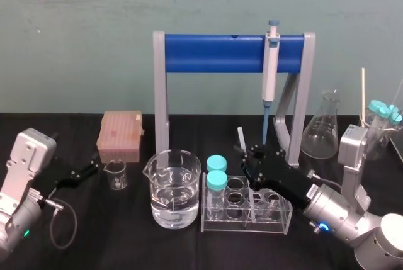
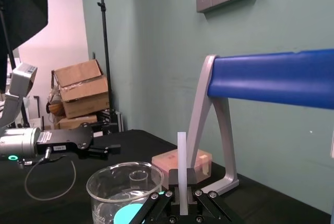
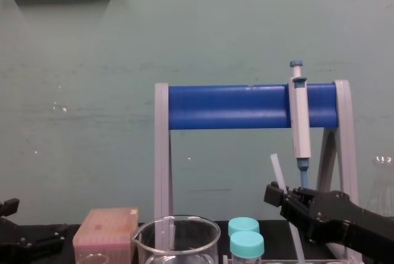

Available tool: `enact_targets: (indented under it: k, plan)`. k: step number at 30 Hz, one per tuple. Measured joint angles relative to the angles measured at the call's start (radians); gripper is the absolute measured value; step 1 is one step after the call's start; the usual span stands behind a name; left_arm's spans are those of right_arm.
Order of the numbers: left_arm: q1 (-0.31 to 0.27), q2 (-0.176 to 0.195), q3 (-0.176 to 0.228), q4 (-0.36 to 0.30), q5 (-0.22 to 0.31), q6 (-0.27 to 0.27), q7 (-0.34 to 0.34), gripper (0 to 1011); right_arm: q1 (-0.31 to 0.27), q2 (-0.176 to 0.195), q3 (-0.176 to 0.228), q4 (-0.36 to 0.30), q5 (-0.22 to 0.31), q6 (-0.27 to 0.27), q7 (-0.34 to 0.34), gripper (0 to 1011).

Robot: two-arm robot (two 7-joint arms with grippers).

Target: Pick up the stirring rod with one hand, then place it down.

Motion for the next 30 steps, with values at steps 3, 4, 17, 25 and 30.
enact_targets:
  k: [3, 4, 17, 25, 30]
  plan:
    - [0.0, 0.0, 0.0, 0.0, 0.0, 0.0, 0.0, 1000, -0.001, -0.002, -0.002, 0.004, -0.005, 0.004, -0.005, 70]
    - [0.0, 0.0, 0.0, 0.0, 0.0, 0.0, 0.0, 1000, -0.001, -0.003, -0.003, 0.006, -0.008, 0.005, -0.006, 70]
    - [0.0, 0.0, 0.0, 0.0, 0.0, 0.0, 0.0, 1000, 0.008, -0.01, -0.008, 0.02, -0.033, 0.005, -0.024, 70]
    - [0.0, 0.0, 0.0, 0.0, 0.0, 0.0, 0.0, 1000, 0.008, -0.009, -0.008, 0.02, -0.031, 0.005, -0.023, 74]
    - [0.0, 0.0, 0.0, 0.0, 0.0, 0.0, 0.0, 1000, 0.007, -0.009, -0.008, 0.02, -0.031, 0.004, -0.022, 181]
